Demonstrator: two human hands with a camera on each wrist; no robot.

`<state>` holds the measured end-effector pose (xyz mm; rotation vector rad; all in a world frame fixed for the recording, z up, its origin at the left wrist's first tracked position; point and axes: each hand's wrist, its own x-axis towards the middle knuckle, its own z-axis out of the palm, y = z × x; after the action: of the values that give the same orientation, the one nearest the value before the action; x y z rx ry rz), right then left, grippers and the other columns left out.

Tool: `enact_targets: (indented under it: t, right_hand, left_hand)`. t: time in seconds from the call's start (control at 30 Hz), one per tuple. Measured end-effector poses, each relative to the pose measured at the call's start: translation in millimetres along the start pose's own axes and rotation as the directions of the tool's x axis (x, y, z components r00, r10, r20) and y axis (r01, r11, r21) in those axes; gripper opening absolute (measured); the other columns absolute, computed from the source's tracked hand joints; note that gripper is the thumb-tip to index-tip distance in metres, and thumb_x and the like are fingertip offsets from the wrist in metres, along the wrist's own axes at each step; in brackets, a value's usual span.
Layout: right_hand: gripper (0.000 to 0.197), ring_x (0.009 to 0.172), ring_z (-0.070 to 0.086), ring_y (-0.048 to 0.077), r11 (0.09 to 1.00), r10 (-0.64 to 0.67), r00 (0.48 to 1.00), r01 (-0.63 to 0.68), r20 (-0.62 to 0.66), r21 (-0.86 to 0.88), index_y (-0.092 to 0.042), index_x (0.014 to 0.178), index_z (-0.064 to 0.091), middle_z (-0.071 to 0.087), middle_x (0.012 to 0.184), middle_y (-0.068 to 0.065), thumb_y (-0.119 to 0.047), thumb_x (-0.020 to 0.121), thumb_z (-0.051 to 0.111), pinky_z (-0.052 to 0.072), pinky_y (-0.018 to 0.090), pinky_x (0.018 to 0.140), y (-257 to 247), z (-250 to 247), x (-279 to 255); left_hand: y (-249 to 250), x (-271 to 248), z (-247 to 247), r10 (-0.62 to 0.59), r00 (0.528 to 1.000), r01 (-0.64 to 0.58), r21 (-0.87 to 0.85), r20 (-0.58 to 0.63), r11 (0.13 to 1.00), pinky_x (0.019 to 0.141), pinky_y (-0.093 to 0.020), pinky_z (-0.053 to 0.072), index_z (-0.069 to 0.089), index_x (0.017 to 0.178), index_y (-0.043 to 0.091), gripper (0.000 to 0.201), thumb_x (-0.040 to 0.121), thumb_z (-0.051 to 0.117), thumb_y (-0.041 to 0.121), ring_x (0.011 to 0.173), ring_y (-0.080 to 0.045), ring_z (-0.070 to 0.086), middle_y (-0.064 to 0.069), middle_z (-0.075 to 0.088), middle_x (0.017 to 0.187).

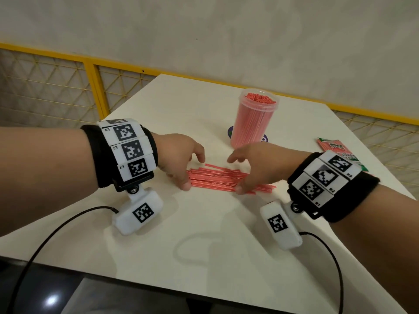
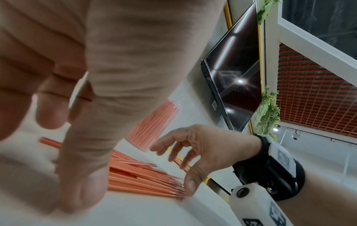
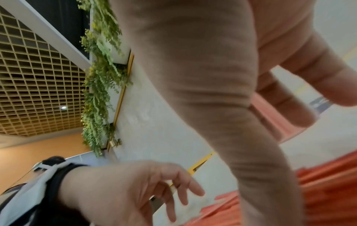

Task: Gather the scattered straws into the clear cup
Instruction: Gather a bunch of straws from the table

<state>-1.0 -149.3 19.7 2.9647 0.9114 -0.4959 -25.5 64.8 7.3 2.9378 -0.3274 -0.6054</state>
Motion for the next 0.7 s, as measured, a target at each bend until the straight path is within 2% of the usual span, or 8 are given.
enact_targets:
  t: [0.07, 0.13, 0.2, 0.27, 0.4, 0.53, 0.63, 0.7]
  right_hand:
    - [0.092, 0.107, 0.053, 0.015, 0.993, 0.111, 0.994, -0.110, 0.024, -0.037, -0.030, 0.137, 0.045, 0.052, 0.129, -0.005, -0.050, 0.058, 0.087, 0.041, 0.026, 0.085, 16, -3, -7]
    - [0.092, 0.084, 0.061, 0.014, 0.971, 0.235, 0.967, -0.231, 0.094, -0.055, -0.027, 0.134, 0.044, 0.055, 0.111, -0.006, -0.043, 0.056, 0.091, 0.049, 0.024, 0.065, 28, 0, -11]
    - [0.081, 0.062, 0.063, 0.012, 0.959, 0.285, 0.949, -0.283, 0.138, -0.035, -0.024, 0.126, 0.045, 0.056, 0.097, -0.006, -0.035, 0.060, 0.090, 0.047, 0.021, 0.049, 33, 5, -13]
    - [0.066, 0.058, 0.063, 0.011, 0.964, 0.265, 0.956, -0.264, 0.122, -0.027, -0.022, 0.121, 0.049, 0.063, 0.093, -0.003, -0.029, 0.067, 0.086, 0.042, 0.016, 0.044, 36, 9, -11]
    - [0.048, 0.079, 0.059, 0.014, 0.978, 0.202, 0.979, -0.199, 0.036, -0.063, -0.019, 0.113, 0.058, 0.060, 0.083, -0.010, -0.025, 0.072, 0.082, 0.037, 0.017, 0.053, 28, 10, -7]
    - [0.044, 0.081, 0.053, 0.012, 0.988, 0.126, 0.992, -0.125, 0.003, -0.085, -0.018, 0.111, 0.061, 0.048, 0.078, -0.014, -0.025, 0.072, 0.082, 0.033, 0.013, 0.054, 18, 12, -2]
    - [0.046, 0.070, 0.060, 0.012, 0.987, 0.160, 0.987, -0.160, 0.008, -0.017, -0.019, 0.117, 0.057, 0.051, 0.085, -0.011, -0.014, 0.076, 0.078, 0.043, 0.016, 0.056, 17, 9, -2]
    - [0.059, 0.076, 0.064, 0.013, 0.982, 0.188, 0.982, -0.189, 0.023, 0.019, -0.021, 0.130, 0.048, 0.056, 0.099, -0.005, -0.009, 0.078, 0.074, 0.051, 0.022, 0.066, 19, 6, -4]
  left_hand:
    - [-4, -2, 2, -0.048, 0.998, 0.048, 0.004, 0.046, 0.999, 0.075, -0.030, 0.057, 0.042, 0.134, 0.032, 0.085, 0.063, 0.089, 0.036, 0.089, -0.020, 0.068, 0.001, 0.060, 0.112]
    - [-7, -2, 4, -0.071, 0.994, 0.070, 0.021, 0.084, 0.997, 0.075, -0.030, 0.057, 0.041, 0.134, 0.033, 0.086, 0.063, 0.089, 0.038, 0.089, -0.019, 0.068, 0.000, 0.063, 0.112]
    - [-6, -2, 5, -0.075, 0.994, 0.073, 0.024, 0.085, 0.997, 0.080, -0.031, 0.055, 0.041, 0.133, 0.032, 0.084, 0.064, 0.088, 0.037, 0.093, -0.018, 0.065, 0.000, 0.062, 0.112]
    - [-4, 0, 4, -0.073, 0.995, 0.072, 0.025, 0.065, 0.997, 0.083, -0.031, 0.052, 0.043, 0.132, 0.031, 0.080, 0.066, 0.088, 0.035, 0.095, -0.016, 0.060, 0.002, 0.060, 0.111]
    - [5, 5, 1, -0.067, 0.996, 0.067, 0.004, 0.055, 0.998, 0.088, -0.035, 0.051, 0.047, 0.128, 0.025, 0.073, 0.067, 0.087, 0.030, 0.097, -0.019, 0.058, 0.002, 0.058, 0.107]
    - [12, 9, 0, -0.046, 0.997, 0.049, -0.036, 0.069, 0.998, 0.084, -0.032, 0.049, 0.051, 0.124, 0.022, 0.067, 0.067, 0.088, 0.027, 0.098, -0.019, 0.058, 0.000, 0.060, 0.106]
    - [12, 7, -1, -0.059, 0.995, 0.062, -0.038, 0.077, 0.997, 0.076, -0.029, 0.049, 0.047, 0.127, 0.024, 0.074, 0.066, 0.088, 0.027, 0.097, -0.019, 0.059, 0.000, 0.058, 0.110]
    - [9, 5, -2, -0.088, 0.991, 0.097, -0.089, 0.104, 0.991, 0.073, -0.031, 0.056, 0.038, 0.132, 0.028, 0.089, 0.061, 0.091, 0.028, 0.095, -0.022, 0.064, -0.001, 0.053, 0.114]
